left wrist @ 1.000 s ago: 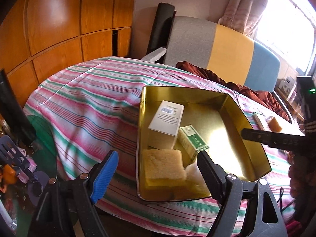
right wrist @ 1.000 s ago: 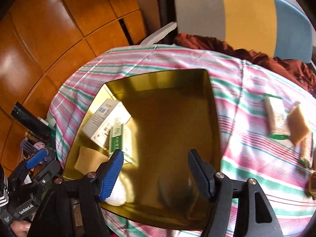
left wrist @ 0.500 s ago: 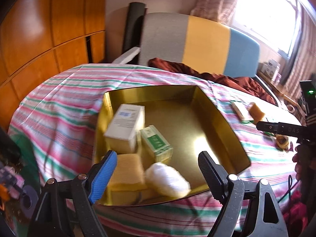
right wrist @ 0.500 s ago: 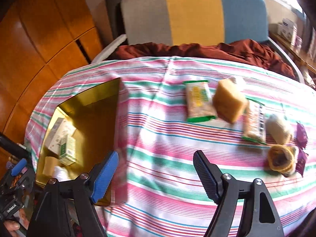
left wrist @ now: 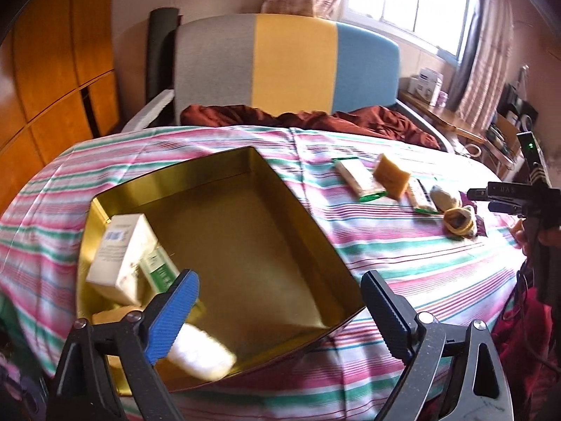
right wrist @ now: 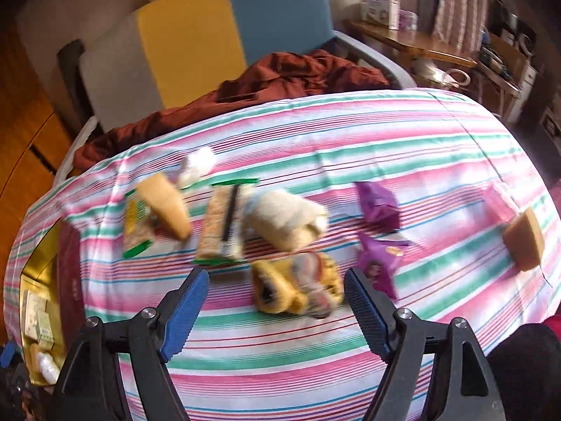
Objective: Organize objects
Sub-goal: 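Move both tools back toward the remaining items on the table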
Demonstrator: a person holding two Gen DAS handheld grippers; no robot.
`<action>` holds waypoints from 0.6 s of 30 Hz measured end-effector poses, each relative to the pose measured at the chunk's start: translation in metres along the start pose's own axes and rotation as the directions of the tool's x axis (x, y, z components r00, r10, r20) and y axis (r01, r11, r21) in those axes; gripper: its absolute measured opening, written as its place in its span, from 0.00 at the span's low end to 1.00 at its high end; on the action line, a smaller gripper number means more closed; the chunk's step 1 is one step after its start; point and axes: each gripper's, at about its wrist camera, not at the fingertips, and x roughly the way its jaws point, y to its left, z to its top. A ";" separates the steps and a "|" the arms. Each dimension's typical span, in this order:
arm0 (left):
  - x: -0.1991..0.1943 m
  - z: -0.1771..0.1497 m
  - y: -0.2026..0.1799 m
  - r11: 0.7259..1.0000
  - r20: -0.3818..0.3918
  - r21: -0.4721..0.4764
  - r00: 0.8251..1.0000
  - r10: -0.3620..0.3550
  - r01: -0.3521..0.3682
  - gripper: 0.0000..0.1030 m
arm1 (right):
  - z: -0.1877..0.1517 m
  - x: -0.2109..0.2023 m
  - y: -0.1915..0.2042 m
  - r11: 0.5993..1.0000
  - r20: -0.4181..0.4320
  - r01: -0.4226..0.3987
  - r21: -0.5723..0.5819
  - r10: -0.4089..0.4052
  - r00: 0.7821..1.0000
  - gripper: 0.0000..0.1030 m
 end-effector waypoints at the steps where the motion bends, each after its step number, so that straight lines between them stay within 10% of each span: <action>1: 0.002 0.004 -0.006 1.000 0.000 0.011 1.000 -0.011 0.011 0.93 | 0.003 0.002 -0.017 0.999 0.001 0.028 0.043 -0.028 1.000 0.79; 5: 0.014 0.019 -0.037 0.996 -0.006 0.066 0.998 -0.062 0.063 0.95 | 0.005 0.014 -0.075 0.976 -0.001 0.086 0.201 -0.087 0.996 0.78; 9: 0.033 0.031 -0.077 0.982 -0.038 0.132 0.990 -0.134 0.138 0.94 | -0.008 0.027 -0.119 0.903 -0.023 -0.012 0.429 0.024 0.999 0.78; 18: 0.102 0.047 -0.174 0.929 -0.215 0.188 0.936 -0.277 0.319 0.79 | -0.008 0.028 -0.121 0.895 0.007 -0.069 0.441 0.073 0.997 0.78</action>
